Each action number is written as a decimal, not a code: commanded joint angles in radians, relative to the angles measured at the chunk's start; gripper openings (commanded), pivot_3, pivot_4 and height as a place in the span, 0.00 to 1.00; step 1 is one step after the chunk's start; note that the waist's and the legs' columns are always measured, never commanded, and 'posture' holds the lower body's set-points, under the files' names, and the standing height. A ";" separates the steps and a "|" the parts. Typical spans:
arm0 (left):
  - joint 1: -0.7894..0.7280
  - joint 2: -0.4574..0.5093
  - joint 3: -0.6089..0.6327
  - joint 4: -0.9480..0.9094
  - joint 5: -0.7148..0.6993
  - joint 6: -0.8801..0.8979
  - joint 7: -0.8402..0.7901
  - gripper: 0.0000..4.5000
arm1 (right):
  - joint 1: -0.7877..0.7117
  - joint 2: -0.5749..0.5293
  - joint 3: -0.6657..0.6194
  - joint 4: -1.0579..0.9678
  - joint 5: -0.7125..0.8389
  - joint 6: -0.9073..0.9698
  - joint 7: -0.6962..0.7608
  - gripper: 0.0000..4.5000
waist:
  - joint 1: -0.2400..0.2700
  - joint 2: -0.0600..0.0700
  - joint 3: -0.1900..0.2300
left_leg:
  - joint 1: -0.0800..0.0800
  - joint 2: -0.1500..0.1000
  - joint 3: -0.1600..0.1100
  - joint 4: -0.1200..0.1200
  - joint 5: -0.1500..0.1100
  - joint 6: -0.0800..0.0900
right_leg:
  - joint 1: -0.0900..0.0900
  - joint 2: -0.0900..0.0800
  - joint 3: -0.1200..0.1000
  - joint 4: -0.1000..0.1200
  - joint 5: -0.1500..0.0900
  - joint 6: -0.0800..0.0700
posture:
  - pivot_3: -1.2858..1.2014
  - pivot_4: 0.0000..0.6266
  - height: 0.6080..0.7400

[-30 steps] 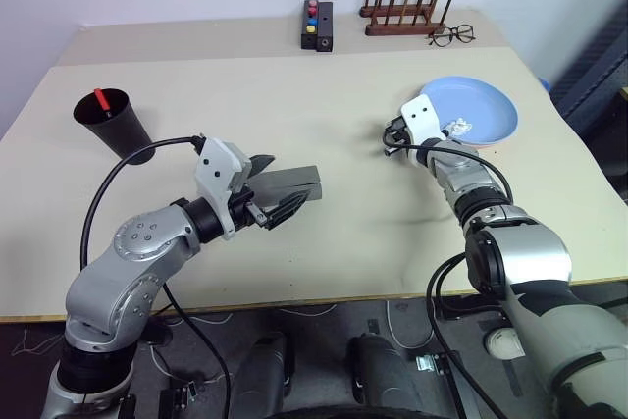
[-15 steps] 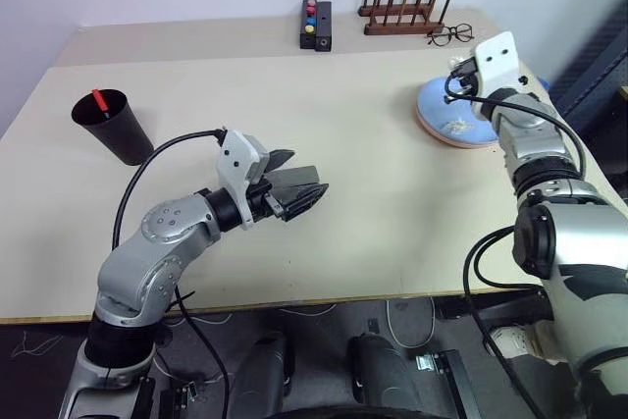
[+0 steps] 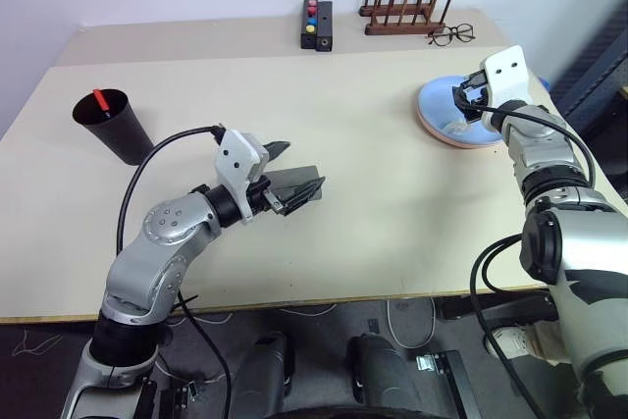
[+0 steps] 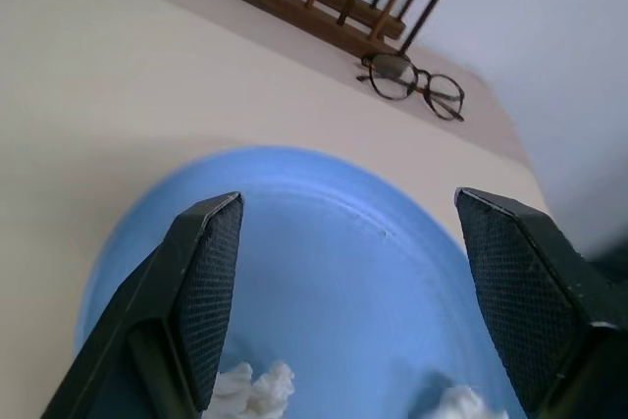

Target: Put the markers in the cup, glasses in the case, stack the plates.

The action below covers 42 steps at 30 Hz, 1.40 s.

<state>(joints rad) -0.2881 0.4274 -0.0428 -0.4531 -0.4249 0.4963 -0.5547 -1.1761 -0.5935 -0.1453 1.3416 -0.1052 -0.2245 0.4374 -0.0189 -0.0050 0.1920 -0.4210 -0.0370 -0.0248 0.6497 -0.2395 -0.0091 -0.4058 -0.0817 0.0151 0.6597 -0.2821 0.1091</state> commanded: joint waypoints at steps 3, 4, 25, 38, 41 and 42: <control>0.090 0.097 0.089 -0.021 -0.077 -0.013 -0.127 1.00 | 0.065 -0.036 -0.009 -0.193 0.143 0.031 0.537 0.77 | -0.003 0.000 0.000 | 0.000 0.001 0.000 -0.001 -0.001 0.001 | 0.000 0.001 0.000 0.000 0.000 0.000 | 0.52 0.24 1.00; 0.107 0.110 0.108 -0.018 -0.097 -0.028 -0.156 1.00 | 0.098 -0.048 -0.001 -0.246 0.161 0.056 0.609 0.77 | -0.002 0.000 0.000 | 0.000 0.001 0.000 -0.001 -0.001 0.002 | 0.000 0.001 0.000 0.000 0.000 0.000 | 0.52 0.24 1.00; 0.445 0.219 0.353 -0.010 -0.116 -0.202 -0.288 1.00 | 0.969 -0.339 -0.278 -1.334 0.516 0.588 0.748 0.77 | 0.010 0.001 -0.001 | 0.000 0.001 -0.001 -0.002 -0.003 0.004 | 0.002 -0.007 0.000 -0.006 -0.001 -0.004 | 0.52 0.24 1.00; 0.429 0.224 0.340 -0.092 -0.141 -0.125 -0.210 1.00 | 1.122 -0.329 -0.326 -1.398 0.573 0.609 0.677 0.77 | 0.012 0.001 -0.001 | 0.000 0.001 -0.001 -0.002 -0.003 0.005 | 0.004 -0.007 -0.001 -0.009 0.000 -0.004 | 0.52 0.24 1.00; 0.428 0.231 0.336 -0.110 -0.150 -0.105 -0.203 1.00 | 1.131 -0.330 -0.327 -1.394 0.576 0.602 0.674 0.77 | 0.011 0.000 -0.001 | 0.000 0.001 -0.001 -0.002 -0.003 0.005 | 0.004 -0.007 -0.001 -0.009 0.000 -0.002 | 0.52 0.24 1.00; 0.428 0.233 0.337 -0.116 -0.155 -0.097 -0.202 1.00 | 1.130 -0.333 -0.328 -1.390 0.577 0.600 0.675 0.77 | 0.011 0.001 -0.001 | 0.000 0.001 -0.001 -0.001 -0.003 0.005 | 0.004 -0.006 -0.001 -0.009 0.000 -0.002 | 0.52 0.24 1.00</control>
<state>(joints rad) 0.1454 0.6486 0.2885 -0.5273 -0.5596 0.3909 -0.7599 -0.0461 -0.9178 -0.4389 -0.0376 0.4558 0.3940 1.1142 -0.0076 -0.0045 0.1908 -0.4206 -0.0359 -0.0256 0.6483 -0.2425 -0.0043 -0.4017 -0.0881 0.0144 0.6508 -0.2816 0.1069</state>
